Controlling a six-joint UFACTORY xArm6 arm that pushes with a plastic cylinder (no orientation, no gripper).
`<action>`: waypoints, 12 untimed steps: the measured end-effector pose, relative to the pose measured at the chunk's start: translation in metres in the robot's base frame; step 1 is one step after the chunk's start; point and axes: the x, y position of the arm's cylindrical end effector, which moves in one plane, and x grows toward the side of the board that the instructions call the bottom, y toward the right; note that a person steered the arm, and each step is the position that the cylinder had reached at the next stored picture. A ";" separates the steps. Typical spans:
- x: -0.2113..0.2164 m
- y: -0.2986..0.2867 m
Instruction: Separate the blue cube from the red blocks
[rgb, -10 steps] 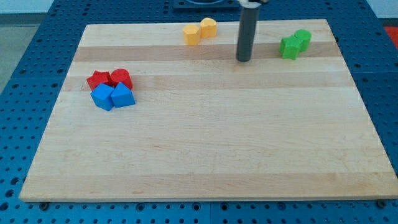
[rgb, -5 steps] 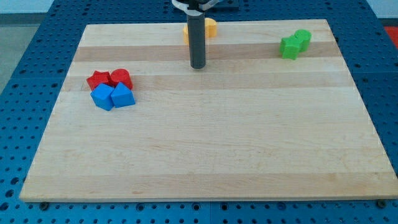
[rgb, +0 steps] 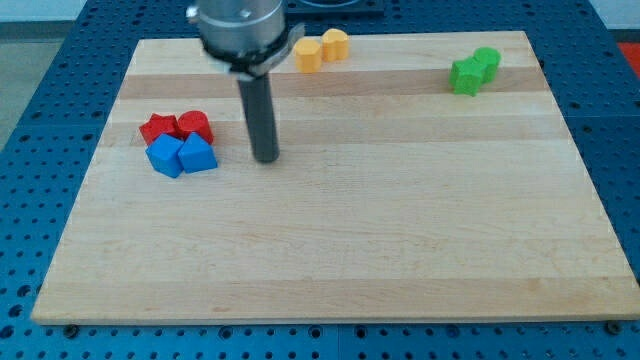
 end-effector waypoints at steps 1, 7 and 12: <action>0.054 -0.021; -0.031 -0.157; -0.027 0.019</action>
